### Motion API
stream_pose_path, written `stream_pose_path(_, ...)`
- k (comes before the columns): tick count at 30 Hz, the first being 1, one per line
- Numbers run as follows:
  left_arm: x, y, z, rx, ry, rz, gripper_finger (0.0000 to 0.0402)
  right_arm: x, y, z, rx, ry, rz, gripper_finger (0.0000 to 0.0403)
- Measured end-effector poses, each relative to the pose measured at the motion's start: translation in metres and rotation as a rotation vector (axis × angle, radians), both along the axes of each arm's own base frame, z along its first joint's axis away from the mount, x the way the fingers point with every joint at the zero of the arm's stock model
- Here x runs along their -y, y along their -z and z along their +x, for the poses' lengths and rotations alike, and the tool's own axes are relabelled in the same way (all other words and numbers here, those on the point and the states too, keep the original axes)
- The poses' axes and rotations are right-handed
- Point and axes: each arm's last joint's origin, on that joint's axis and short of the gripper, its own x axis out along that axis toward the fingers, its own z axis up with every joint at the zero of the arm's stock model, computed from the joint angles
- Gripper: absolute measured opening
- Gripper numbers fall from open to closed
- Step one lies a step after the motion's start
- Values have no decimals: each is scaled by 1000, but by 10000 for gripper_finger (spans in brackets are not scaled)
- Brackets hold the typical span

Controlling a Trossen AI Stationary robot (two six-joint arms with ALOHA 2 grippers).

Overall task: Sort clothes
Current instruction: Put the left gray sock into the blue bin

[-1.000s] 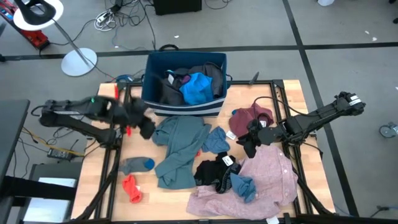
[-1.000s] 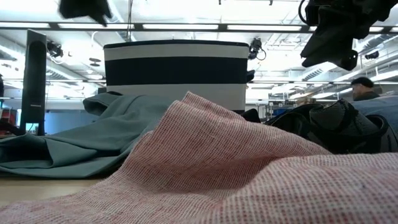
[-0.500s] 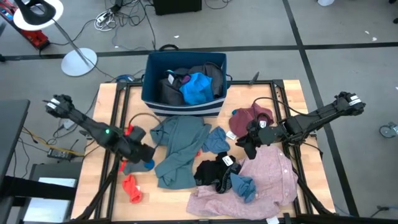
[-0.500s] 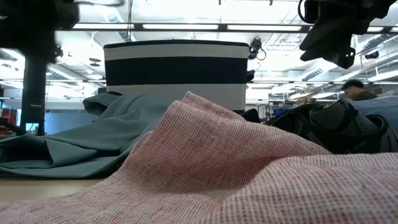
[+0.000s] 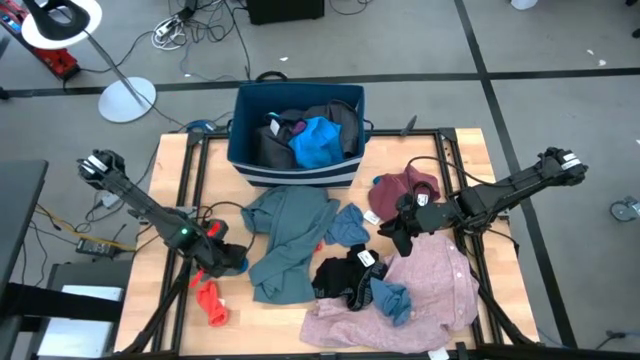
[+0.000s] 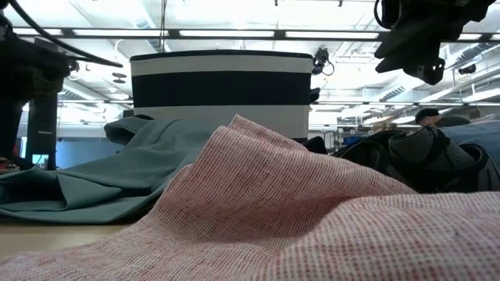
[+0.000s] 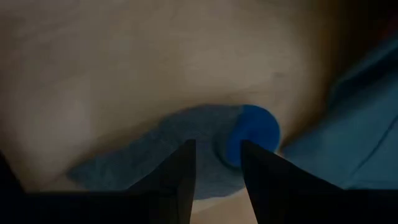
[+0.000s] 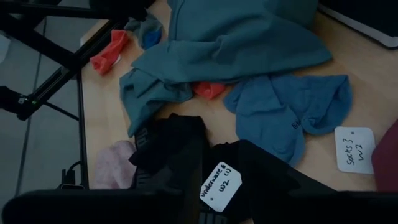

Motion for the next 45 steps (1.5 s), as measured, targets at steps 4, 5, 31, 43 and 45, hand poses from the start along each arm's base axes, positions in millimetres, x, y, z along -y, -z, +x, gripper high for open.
stream_pose_path(4,2,11,-2,-91,26,-37,130,0,0,0,1,-1,2,107)
stream_pose_path(5,3,12,-2,-107,31,-44,130,0,0,0,1,-1,2,107)
stream_pose_path(31,21,16,22,0,42,-110,2,0,-1,1,18,-4,3,107)
stream_pose_path(43,22,-81,29,-61,112,76,0,0,-2,1,20,-18,-17,107)
stream_pose_path(45,20,-101,28,-48,114,112,0,0,-2,1,20,-19,-18,107)
